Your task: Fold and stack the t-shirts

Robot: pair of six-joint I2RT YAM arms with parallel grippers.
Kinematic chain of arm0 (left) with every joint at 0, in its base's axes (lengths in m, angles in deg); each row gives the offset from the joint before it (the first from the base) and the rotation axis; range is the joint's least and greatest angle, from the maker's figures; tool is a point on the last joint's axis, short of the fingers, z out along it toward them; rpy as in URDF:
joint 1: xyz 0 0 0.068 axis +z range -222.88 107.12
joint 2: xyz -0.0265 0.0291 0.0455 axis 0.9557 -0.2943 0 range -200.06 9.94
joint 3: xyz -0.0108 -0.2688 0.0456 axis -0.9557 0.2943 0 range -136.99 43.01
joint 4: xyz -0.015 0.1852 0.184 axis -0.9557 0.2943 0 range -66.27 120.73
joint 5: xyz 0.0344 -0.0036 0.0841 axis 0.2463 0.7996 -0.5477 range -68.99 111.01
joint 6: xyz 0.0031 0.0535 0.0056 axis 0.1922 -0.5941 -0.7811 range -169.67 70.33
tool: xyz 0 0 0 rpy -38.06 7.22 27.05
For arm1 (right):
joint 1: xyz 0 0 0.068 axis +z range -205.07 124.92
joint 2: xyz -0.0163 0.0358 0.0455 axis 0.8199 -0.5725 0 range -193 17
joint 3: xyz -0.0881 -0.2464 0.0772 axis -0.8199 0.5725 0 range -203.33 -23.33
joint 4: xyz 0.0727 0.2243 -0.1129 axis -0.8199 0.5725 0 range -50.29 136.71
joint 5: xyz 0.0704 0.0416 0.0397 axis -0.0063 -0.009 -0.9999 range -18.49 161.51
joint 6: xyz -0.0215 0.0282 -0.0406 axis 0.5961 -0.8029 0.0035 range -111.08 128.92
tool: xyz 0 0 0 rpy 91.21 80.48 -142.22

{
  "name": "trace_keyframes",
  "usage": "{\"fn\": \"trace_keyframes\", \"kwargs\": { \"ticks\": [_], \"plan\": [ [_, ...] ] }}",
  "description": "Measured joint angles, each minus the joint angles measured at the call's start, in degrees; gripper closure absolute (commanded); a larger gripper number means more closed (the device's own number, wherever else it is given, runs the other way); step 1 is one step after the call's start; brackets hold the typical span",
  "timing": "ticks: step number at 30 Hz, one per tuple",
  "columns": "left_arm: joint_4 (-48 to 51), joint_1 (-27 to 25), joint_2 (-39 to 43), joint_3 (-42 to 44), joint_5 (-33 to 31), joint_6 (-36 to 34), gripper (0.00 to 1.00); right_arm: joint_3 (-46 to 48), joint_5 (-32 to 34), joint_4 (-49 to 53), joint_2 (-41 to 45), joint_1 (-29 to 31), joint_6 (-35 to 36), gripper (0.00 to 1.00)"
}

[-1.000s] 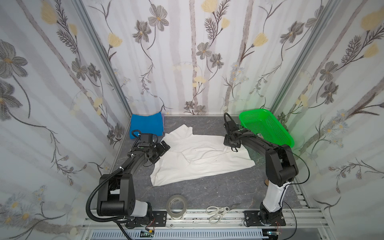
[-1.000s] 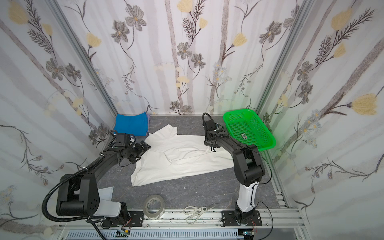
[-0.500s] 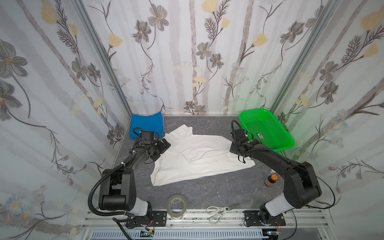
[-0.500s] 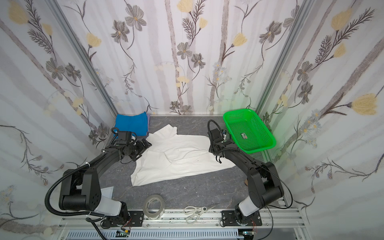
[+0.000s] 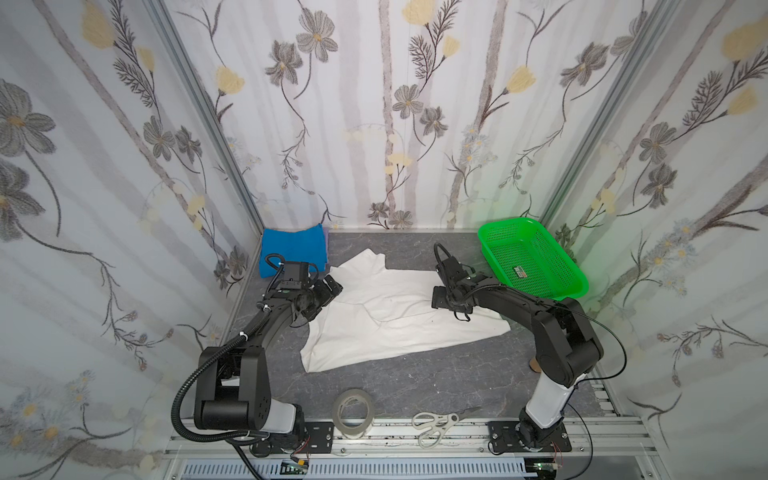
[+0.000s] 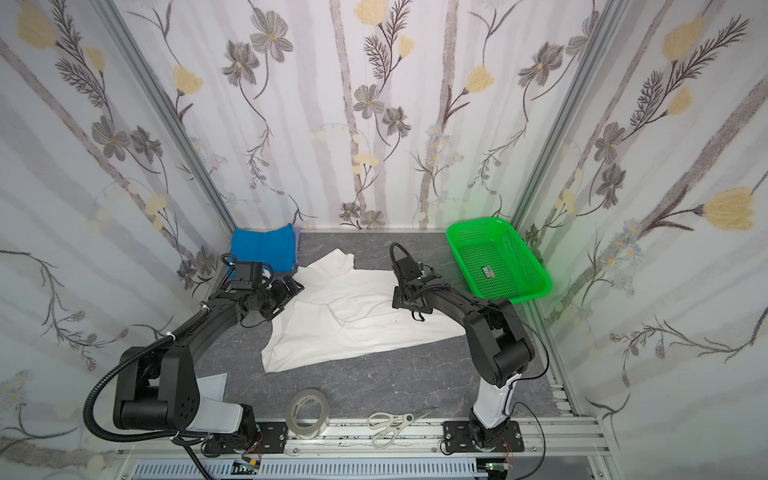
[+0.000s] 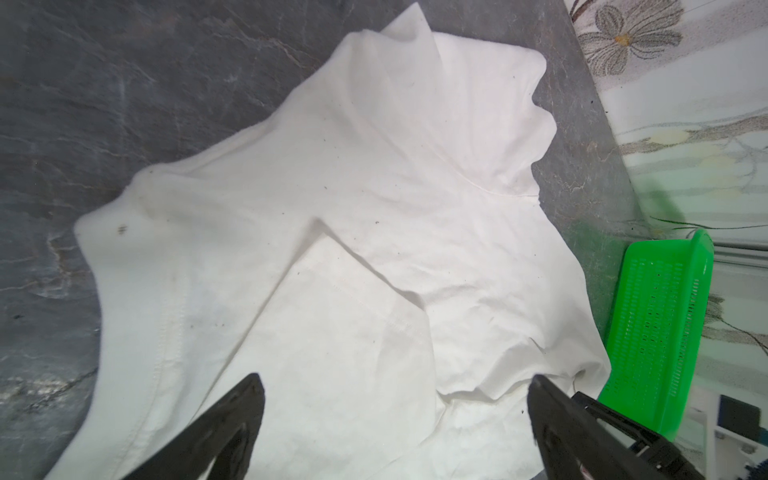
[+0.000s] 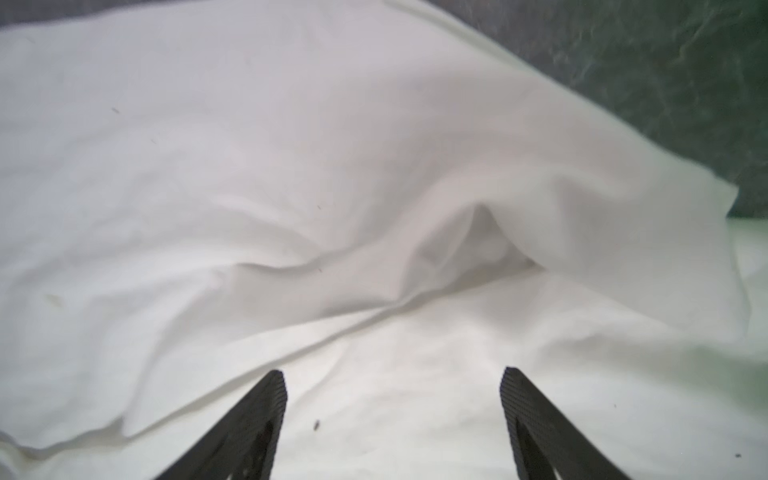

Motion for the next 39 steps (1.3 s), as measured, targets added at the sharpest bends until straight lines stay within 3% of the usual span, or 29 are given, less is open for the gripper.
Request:
{"fn": "trace_keyframes", "kwargs": {
  "ticks": [6, 13, 19, 23, 27, 31, 39],
  "plan": [
    [-0.11, -0.17, 0.48, 0.55, 0.22, 0.2, 0.0, 9.64, -0.66, -0.26, 4.28, -0.39, -2.23, 0.08],
    [0.11, -0.2, 2.01, 0.63, 0.17, 0.33, 0.0, 10.78, -1.55, -1.46, 2.45, 0.0, -2.73, 0.04],
    [1.4, 0.48, 4.04, 0.59, -0.07, -0.09, 0.0, 15.43, 2.05, -7.04, 3.74, 7.98, -3.45, 0.03],
    [2.08, 1.55, 5.27, 0.59, -0.5, -0.33, 0.0, 20.02, 5.18, -10.45, 6.64, 17.27, -6.19, 0.03],
    [2.75, 2.69, 6.47, 0.59, -0.72, -0.81, 0.0, 21.75, 2.97, -6.73, 11.04, 22.14, -8.74, 0.0],
    [3.21, 3.21, 6.75, 0.37, -0.96, -1.16, 0.0, 18.51, -4.07, 4.02, 15.67, 17.38, -10.01, 0.0],
    [4.28, 3.54, 7.34, -0.44, -0.96, -1.66, 0.0, 11.04, -4.68, 5.84, 17.9, -0.61, -4.7, 0.02]
  ]
}}
